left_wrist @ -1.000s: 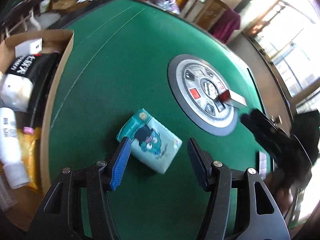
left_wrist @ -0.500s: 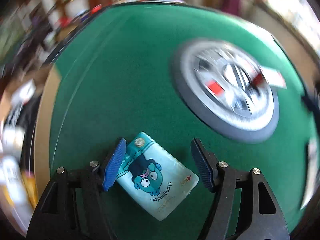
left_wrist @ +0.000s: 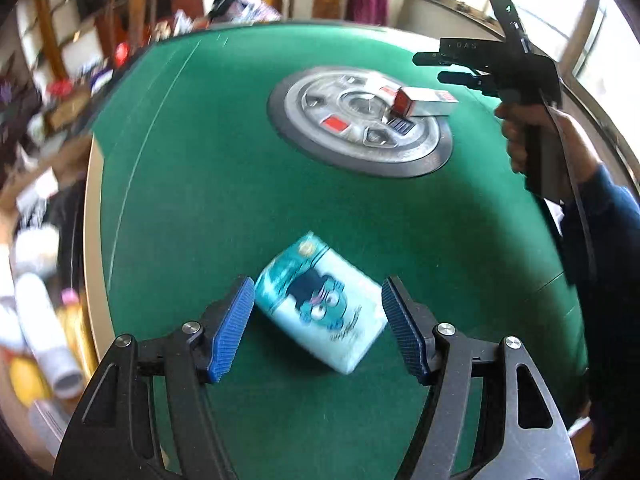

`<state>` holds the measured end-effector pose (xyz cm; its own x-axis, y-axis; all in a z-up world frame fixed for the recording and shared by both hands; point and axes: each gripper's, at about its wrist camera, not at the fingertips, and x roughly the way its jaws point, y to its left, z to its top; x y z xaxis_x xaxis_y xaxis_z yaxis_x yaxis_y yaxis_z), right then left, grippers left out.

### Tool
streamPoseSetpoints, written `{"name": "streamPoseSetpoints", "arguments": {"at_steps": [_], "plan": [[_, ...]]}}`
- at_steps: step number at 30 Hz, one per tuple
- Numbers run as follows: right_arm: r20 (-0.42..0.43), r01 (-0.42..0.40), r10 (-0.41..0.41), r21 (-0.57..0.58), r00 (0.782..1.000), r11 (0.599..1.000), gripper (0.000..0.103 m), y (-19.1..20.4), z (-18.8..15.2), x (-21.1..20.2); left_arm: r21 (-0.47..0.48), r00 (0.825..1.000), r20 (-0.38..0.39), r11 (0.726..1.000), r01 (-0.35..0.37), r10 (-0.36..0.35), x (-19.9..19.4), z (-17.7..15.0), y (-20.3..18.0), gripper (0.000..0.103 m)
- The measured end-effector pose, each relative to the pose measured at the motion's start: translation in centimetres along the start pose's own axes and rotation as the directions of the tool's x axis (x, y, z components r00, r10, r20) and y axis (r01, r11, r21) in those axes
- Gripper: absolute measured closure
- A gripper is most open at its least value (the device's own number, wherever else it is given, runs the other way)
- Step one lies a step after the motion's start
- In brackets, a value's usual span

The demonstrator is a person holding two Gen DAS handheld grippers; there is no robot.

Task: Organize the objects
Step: 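Grasp the blue-green cartoon packet with the left gripper while the right grasps the red-white box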

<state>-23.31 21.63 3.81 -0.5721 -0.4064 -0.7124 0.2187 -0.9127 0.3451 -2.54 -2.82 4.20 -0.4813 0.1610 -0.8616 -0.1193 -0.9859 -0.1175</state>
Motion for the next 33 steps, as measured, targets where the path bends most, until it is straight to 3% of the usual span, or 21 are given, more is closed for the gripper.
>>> {"name": "streamPoseSetpoints", "arguments": {"at_steps": [3,8,15,19,22,24,26,27,28,33], "plan": [[-0.126,0.010,-0.014,-0.037,0.992,0.999,0.047,0.3,-0.1,2.2,-0.075,0.998,-0.052,0.997,0.030,-0.034,0.9,0.3,0.7,0.036],[-0.225,-0.109,0.112,0.025,0.968,0.994,0.047,0.6,-2.9,0.1,-0.177,0.989,-0.091,0.979,0.103,-0.120,2.5,1.1,1.8,0.036],[-0.219,-0.113,0.081,-0.135,0.972,0.984,0.047,4.3,-7.7,-3.7,-0.202,0.991,-0.090,0.977,0.075,-0.094,3.6,3.0,0.7,0.036],[-0.198,-0.040,-0.011,-0.254,0.980,0.966,0.047,5.9,-9.9,-4.1,-0.114,0.994,-0.110,0.993,-0.019,0.006,4.3,3.2,-1.5,0.036],[-0.158,0.013,-0.063,-0.298,0.986,0.955,0.047,6.2,-10.7,-3.8,-0.008,0.986,-0.105,0.992,-0.129,0.127,4.6,2.6,-3.4,0.035],[-0.139,0.035,-0.077,-0.282,0.987,0.959,0.048,6.0,-10.6,-3.5,0.004,0.985,-0.076,0.988,-0.154,0.153,4.5,2.3,-3.8,0.035],[-0.121,0.048,-0.086,-0.282,0.989,0.958,0.059,6.1,-10.8,-3.1,-0.005,0.988,-0.056,0.989,-0.146,0.145,4.5,2.1,-3.6,0.035],[-0.114,0.044,-0.077,-0.273,0.990,0.961,0.071,6.2,-11.0,-3.0,-0.003,0.990,-0.027,0.990,-0.140,0.139,4.4,1.8,-3.5,0.037],[-0.104,0.045,-0.075,-0.265,0.992,0.963,0.077,6.2,-11.2,-2.8,0.000,0.991,-0.008,0.992,-0.130,0.130,4.4,1.7,-3.5,0.050],[-0.077,0.048,-0.070,-0.259,0.995,0.965,0.077,6.9,-11.7,-3.8,0.021,0.993,0.053,0.994,-0.103,0.102,3.9,0.8,-3.7,0.066]]}}
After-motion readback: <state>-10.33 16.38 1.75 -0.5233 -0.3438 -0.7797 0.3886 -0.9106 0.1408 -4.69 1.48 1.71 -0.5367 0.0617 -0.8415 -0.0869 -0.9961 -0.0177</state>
